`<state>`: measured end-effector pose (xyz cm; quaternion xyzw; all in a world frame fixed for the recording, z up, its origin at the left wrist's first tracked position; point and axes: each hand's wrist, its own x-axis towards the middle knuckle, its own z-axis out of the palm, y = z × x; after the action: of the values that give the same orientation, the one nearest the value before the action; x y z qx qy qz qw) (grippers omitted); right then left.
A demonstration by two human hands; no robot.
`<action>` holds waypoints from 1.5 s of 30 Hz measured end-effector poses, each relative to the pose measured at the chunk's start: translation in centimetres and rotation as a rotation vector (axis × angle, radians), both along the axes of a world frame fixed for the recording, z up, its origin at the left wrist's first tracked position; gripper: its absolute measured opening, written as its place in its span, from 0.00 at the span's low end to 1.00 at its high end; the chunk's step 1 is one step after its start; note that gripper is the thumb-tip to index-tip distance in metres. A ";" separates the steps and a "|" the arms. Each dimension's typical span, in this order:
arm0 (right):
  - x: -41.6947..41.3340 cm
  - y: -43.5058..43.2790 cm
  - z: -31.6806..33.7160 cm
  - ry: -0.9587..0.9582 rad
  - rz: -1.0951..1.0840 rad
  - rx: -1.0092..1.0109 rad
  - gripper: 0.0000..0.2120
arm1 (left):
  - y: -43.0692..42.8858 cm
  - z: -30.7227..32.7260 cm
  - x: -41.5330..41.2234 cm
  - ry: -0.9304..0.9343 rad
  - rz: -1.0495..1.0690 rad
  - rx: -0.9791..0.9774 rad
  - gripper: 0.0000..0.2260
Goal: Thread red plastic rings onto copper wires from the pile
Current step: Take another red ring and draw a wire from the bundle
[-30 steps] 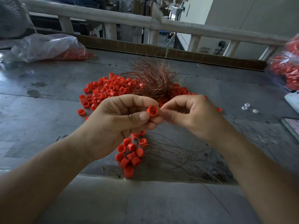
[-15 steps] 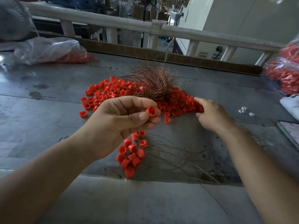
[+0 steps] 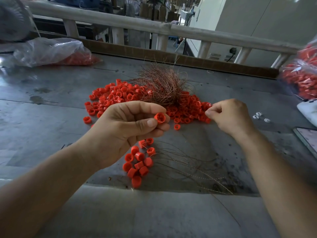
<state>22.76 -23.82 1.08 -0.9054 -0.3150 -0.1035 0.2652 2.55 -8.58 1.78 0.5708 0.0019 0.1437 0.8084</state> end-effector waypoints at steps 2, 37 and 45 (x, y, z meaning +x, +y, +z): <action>0.1 -0.3 0.4 -0.008 -0.005 0.038 0.08 | 0.0 0.0 -0.1 -0.003 -0.003 -0.001 0.11; -7.6 1.5 2.4 0.977 0.641 0.561 0.10 | 0.2 -0.4 0.0 0.048 0.024 0.071 0.09; -8.1 1.7 2.3 0.927 0.606 0.590 0.09 | 0.2 -0.2 0.1 0.058 0.042 0.074 0.11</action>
<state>14.67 -22.13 3.36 -0.6154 -0.3681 0.2970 0.6305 2.61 -8.40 1.53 0.6041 0.0319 0.1439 0.7831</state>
